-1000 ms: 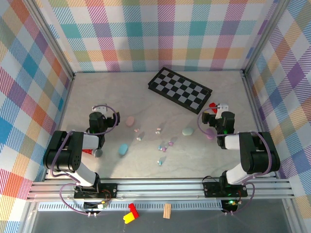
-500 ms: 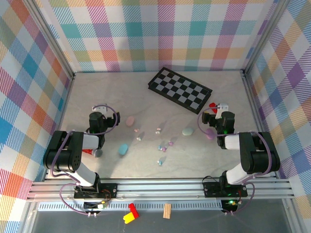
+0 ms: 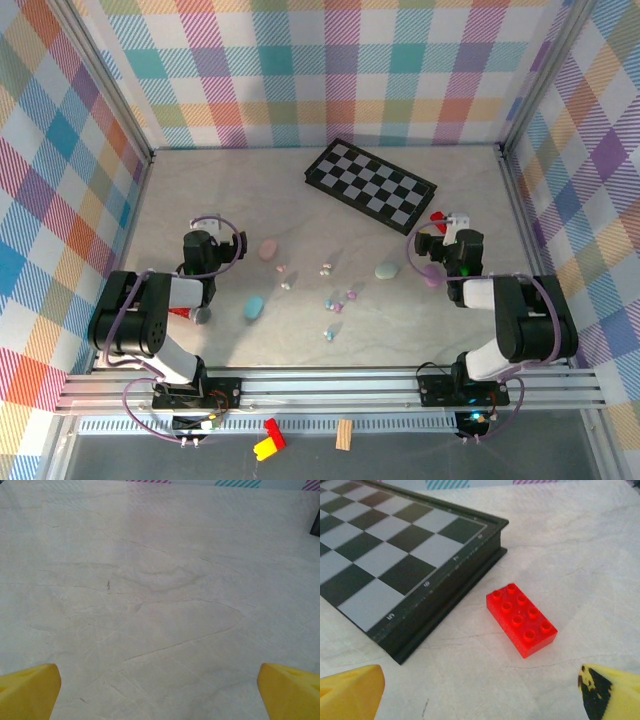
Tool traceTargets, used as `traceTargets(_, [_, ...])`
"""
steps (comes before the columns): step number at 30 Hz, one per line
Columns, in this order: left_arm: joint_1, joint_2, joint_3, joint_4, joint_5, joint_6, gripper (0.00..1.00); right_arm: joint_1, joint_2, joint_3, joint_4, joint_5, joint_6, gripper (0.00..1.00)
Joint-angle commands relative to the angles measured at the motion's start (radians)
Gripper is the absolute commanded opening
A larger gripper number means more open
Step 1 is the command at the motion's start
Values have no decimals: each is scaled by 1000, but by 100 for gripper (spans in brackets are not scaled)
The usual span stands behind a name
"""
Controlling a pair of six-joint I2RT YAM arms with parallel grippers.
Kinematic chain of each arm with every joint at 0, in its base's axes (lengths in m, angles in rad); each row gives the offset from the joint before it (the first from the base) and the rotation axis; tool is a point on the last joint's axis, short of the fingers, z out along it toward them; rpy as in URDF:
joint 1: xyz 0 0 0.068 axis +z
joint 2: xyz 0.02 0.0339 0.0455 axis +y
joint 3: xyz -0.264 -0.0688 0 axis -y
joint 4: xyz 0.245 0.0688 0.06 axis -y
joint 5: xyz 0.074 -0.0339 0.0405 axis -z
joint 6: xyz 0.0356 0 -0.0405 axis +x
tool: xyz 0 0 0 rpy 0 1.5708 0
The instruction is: Insert wireless bluetooth earbuds into charging case
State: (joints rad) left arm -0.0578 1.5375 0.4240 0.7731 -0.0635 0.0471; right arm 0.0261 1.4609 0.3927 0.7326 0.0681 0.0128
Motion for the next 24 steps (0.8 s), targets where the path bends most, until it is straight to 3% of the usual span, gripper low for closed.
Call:
traceTargets(1, [-9,-97,45,-123,8,0,100,10,-119,41,-93,-29,-13,99])
traceTargets(8, [-106,-256,135,-377,-36,55,100,15,-353,153,-511,-91,134,99])
traceTargets(16, [-264,-329,225,-605,-26,28,100,82,-428,277,-788,-243,260,99])
traceTargets(24, [-340,-303,414,-1260,-71,-93,100,255,-400,315,-892,-246,318,99])
